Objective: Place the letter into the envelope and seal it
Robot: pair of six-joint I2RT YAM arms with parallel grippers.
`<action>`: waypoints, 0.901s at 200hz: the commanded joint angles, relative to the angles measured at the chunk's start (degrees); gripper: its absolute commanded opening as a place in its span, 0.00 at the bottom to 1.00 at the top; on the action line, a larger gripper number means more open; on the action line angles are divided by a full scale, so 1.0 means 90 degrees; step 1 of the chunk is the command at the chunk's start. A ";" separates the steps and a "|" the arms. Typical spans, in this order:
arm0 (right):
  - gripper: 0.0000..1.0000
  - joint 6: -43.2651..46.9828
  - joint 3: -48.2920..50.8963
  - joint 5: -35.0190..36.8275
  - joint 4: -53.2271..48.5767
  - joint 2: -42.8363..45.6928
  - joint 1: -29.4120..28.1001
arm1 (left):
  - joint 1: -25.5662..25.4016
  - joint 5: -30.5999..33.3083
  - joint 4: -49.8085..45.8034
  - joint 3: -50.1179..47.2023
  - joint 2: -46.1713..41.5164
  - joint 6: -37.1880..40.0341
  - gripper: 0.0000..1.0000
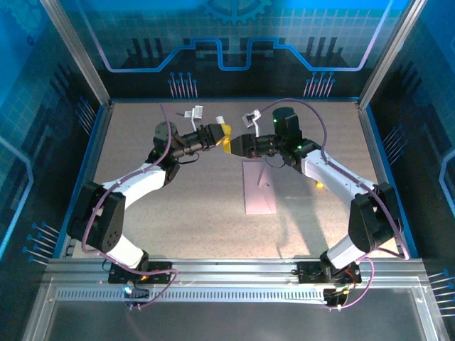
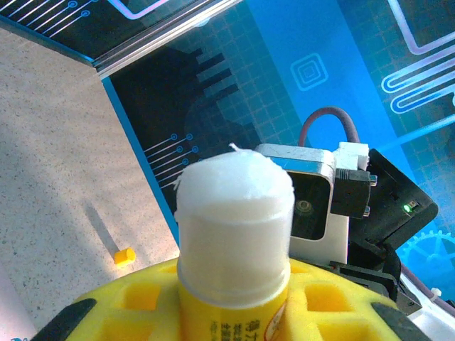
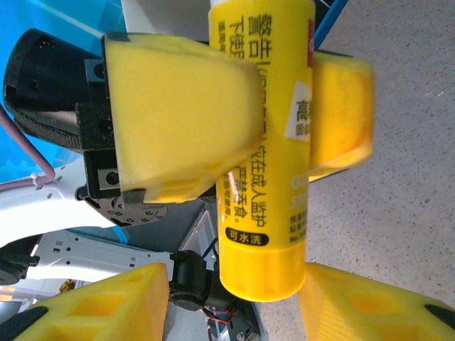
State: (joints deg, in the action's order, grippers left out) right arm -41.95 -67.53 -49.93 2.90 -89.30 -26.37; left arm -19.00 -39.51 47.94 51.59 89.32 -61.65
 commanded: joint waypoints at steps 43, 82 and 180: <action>0.47 0.0090 -0.0253 0.0128 -0.0011 -0.0193 -0.0070 | -0.0086 -0.0113 0.0308 -0.0025 -0.0120 -0.0147 0.01; 0.28 0.0013 -0.0254 0.0150 0.0048 -0.0182 -0.0075 | -0.0084 -0.0112 0.0308 0.0035 -0.0066 -0.0162 0.01; 0.24 0.1281 -0.0868 0.2207 -0.1475 0.0239 -0.0642 | -0.0280 0.0195 -0.1100 0.0337 -0.0343 0.0476 0.01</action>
State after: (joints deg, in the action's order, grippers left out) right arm -36.99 -70.96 -40.71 -4.99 -89.67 -28.62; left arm -19.44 -38.09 45.69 51.83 89.08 -61.89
